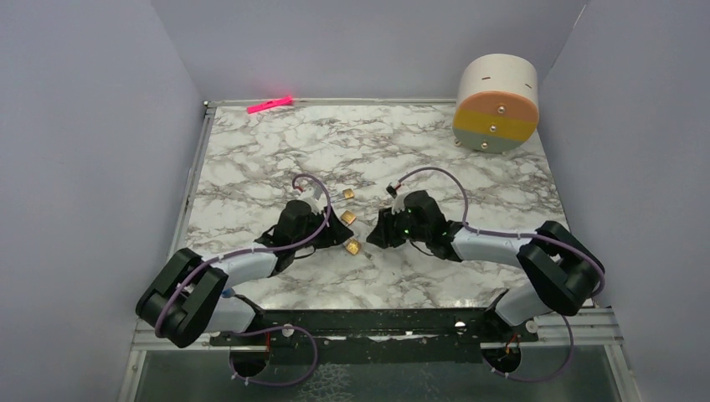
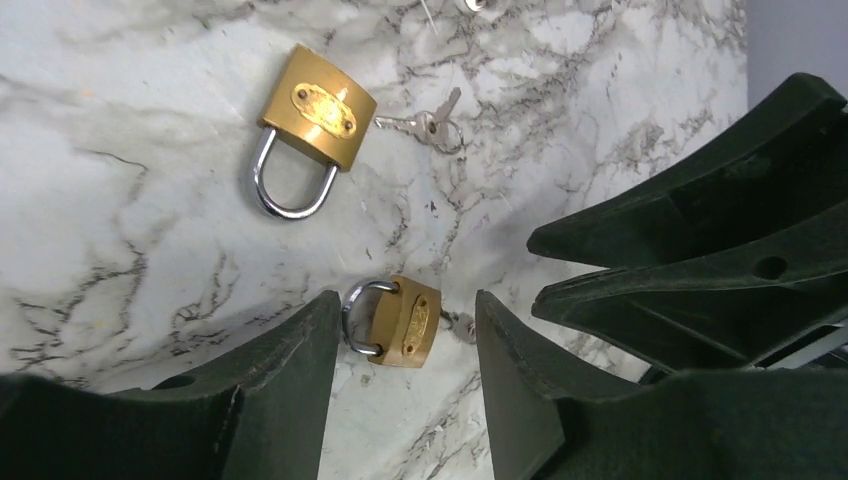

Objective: Lock with the key
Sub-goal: Place the lock at the center of the board, then reset both arms

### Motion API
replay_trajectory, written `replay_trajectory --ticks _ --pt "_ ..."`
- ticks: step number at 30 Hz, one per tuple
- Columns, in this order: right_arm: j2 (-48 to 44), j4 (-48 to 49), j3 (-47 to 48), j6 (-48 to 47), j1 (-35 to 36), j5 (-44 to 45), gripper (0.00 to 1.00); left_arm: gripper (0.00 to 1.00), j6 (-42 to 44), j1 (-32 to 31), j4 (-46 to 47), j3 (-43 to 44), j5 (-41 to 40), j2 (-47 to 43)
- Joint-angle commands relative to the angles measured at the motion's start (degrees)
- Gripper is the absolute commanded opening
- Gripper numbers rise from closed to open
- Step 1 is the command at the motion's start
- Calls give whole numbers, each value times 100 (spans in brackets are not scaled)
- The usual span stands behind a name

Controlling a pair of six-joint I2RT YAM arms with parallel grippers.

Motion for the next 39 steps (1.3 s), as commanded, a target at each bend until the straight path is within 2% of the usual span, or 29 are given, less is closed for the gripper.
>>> replay_trajectory --ticks 1,8,10,11,12,16,17,18,27,39 --pt "-182 -244 251 -251 32 608 44 54 746 -36 -936 421 -911 -570" --pt "-265 -62 325 -429 13 1016 56 59 1227 -27 -1678 593 -2025 -1552" --pt "-346 -132 404 -423 13 1288 74 62 1344 -22 -1805 654 -2245 -1753" --pt "-427 -126 405 -429 11 1399 92 64 1413 -21 -1848 690 -2332 -1830" --pt "-519 -93 396 -434 6 1586 99 67 1488 -13 -1888 725 -2404 -1907" --pt "-786 -180 464 -381 10 2367 100 79 1945 59 -1951 966 -2510 -1937" --pt "-819 -165 473 -431 6 2398 100 91 2039 91 -1954 1034 -2542 -1906" --pt "-824 -165 505 -503 5 2473 100 98 2137 139 -1966 1102 -2581 -1870" --pt "-907 -622 972 -578 7 3136 100 98 2351 909 -2067 1452 -2447 -1952" --pt "-828 -655 949 -634 5 3101 100 98 2285 1034 -1960 1348 -2409 -2055"
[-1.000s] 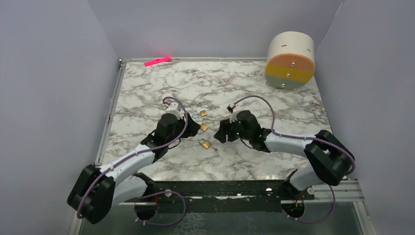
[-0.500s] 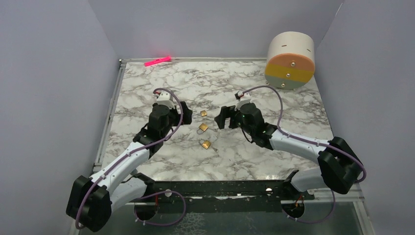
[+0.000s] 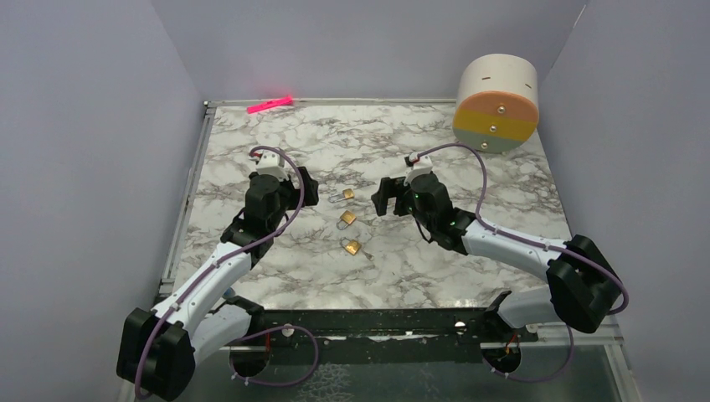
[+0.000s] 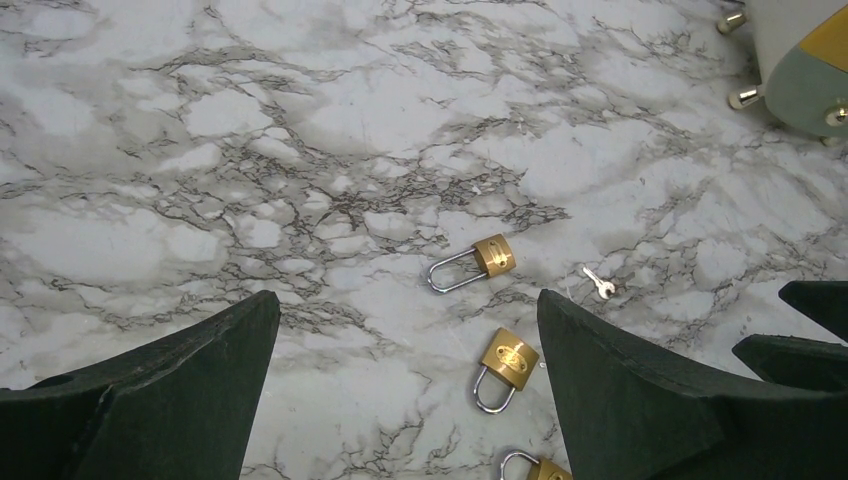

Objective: Lock with the key
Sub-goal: Reset both arms

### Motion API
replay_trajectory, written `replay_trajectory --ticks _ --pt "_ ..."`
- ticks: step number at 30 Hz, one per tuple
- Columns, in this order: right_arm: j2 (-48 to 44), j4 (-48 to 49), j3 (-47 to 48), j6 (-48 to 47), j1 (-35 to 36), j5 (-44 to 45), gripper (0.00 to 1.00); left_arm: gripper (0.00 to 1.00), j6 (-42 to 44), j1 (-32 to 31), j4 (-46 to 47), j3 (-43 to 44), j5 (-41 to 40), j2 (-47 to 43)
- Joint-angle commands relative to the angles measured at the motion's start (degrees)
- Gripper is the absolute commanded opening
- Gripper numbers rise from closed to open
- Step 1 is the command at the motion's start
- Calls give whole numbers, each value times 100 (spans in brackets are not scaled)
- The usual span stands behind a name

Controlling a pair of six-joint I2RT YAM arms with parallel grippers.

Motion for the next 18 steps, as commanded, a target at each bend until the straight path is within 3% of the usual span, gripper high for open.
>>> replay_trajectory --ticks 1,18 --pt "-34 -150 109 -117 10 155 100 99 71 42 87 19 14 -121" --pt "-84 -57 -15 -111 11 83 100 99 110 51 117 15 61 -175"
